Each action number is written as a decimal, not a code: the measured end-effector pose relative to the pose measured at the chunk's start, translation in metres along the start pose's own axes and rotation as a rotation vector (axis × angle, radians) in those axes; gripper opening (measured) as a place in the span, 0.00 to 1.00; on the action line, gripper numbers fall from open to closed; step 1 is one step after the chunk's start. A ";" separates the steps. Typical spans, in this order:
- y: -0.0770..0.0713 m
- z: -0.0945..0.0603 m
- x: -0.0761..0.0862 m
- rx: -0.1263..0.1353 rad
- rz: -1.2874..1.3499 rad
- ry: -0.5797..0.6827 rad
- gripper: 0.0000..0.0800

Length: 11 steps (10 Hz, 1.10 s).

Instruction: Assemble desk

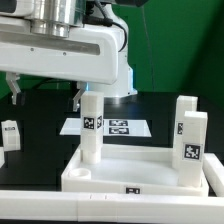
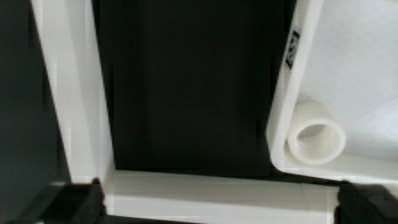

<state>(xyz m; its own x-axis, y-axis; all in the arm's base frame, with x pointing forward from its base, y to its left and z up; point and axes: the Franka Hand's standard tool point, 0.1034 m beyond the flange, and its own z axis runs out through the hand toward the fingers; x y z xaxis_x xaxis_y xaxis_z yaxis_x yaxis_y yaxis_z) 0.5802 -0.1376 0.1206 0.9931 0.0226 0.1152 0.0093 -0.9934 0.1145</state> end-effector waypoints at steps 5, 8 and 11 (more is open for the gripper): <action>0.094 0.038 -0.049 -0.014 -0.132 -0.037 0.81; 0.090 0.038 -0.049 -0.004 -0.127 -0.050 0.81; 0.085 0.049 -0.062 0.076 -0.112 -0.213 0.81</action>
Offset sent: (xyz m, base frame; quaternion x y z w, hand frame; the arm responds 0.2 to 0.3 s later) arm -0.0299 -0.0524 -0.0393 0.0544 0.0109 -0.0217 0.9982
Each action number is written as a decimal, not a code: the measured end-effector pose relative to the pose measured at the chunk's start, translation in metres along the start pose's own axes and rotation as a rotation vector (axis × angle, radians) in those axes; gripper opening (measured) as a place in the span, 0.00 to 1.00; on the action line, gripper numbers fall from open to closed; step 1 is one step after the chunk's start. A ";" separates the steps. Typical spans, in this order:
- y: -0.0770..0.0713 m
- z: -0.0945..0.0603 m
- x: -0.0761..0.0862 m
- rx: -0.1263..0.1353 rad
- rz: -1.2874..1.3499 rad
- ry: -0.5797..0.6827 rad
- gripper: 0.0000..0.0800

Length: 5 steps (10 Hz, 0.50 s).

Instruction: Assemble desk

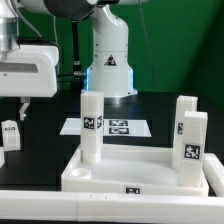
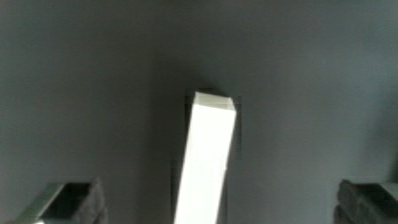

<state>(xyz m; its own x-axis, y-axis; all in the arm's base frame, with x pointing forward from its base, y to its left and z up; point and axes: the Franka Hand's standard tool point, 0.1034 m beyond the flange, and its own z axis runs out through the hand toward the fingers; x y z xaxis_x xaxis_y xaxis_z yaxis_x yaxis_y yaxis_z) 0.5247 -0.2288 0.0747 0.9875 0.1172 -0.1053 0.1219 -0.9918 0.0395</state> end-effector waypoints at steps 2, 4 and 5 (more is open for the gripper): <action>-0.002 0.019 -0.019 0.039 0.027 -0.116 0.81; -0.009 0.022 -0.020 0.067 0.030 -0.234 0.81; -0.010 0.022 -0.019 0.076 0.028 -0.286 0.81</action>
Offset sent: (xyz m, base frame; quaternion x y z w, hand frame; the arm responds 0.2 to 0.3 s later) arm 0.0000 0.0000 0.0000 0.0000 -0.1938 0.0000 0.9810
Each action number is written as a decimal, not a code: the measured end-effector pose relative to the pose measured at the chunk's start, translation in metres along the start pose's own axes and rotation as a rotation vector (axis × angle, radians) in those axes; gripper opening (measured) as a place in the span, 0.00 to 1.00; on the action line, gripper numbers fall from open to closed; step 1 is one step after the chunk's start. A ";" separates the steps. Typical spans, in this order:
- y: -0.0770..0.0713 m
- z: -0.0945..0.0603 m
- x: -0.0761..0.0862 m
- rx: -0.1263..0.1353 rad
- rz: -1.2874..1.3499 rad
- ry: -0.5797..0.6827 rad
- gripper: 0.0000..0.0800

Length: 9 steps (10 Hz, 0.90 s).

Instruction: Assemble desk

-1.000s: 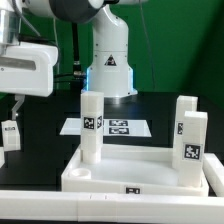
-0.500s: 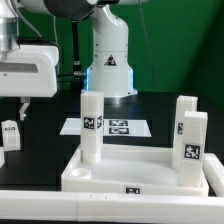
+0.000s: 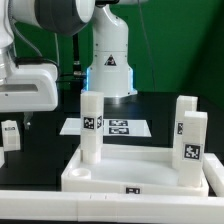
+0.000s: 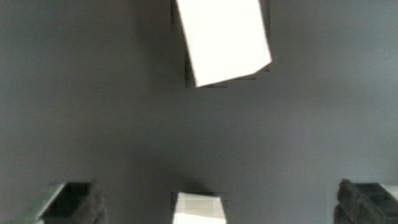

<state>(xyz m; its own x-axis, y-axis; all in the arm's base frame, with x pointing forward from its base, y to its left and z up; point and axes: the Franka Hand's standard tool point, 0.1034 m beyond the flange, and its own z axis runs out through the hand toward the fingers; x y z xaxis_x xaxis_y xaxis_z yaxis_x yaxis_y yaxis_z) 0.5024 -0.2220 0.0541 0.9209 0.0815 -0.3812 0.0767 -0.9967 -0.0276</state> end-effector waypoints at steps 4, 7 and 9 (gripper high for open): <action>0.004 0.018 -0.003 -0.060 0.017 -0.128 0.81; 0.003 0.019 -0.005 -0.065 0.024 -0.143 0.81; 0.002 0.021 -0.007 -0.059 -0.005 -0.147 0.81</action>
Offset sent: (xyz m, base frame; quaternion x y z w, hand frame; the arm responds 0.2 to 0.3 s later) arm -0.0208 -0.0187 -0.0124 -0.0716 -0.0580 0.0597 0.9940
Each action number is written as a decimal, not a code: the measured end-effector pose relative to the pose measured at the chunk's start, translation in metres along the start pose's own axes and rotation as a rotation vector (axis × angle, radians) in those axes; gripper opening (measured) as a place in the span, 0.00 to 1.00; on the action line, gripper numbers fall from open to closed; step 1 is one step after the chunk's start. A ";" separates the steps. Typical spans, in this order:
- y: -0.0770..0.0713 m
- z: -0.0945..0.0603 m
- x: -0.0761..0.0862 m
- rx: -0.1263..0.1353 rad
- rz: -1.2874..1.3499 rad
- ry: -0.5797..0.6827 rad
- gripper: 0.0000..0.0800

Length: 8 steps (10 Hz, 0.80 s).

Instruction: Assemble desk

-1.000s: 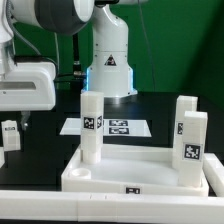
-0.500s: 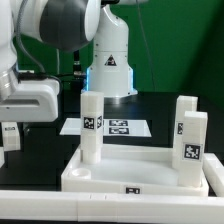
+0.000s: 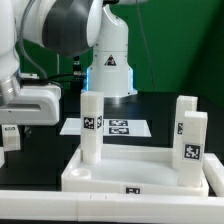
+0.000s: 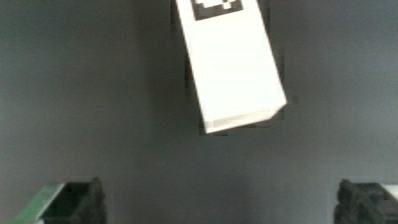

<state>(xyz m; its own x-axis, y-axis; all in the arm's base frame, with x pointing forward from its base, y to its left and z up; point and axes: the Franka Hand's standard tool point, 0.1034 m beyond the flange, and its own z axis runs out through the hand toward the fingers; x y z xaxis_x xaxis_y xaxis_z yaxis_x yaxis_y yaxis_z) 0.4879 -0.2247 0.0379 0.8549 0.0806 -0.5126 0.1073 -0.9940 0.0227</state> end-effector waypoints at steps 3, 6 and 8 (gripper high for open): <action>0.009 0.007 -0.010 0.020 -0.167 -0.003 0.81; 0.008 0.009 -0.010 0.024 -0.161 -0.020 0.81; 0.003 0.014 -0.016 -0.010 -0.139 -0.135 0.81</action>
Offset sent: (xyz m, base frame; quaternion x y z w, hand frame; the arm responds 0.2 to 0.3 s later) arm 0.0000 0.0000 0.0000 0.0000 0.0000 0.0000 1.0000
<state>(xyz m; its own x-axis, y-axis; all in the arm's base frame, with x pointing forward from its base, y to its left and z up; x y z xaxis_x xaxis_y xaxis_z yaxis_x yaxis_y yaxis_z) 0.4671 -0.2299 0.0346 0.7555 0.2058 -0.6220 0.2251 -0.9731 -0.0486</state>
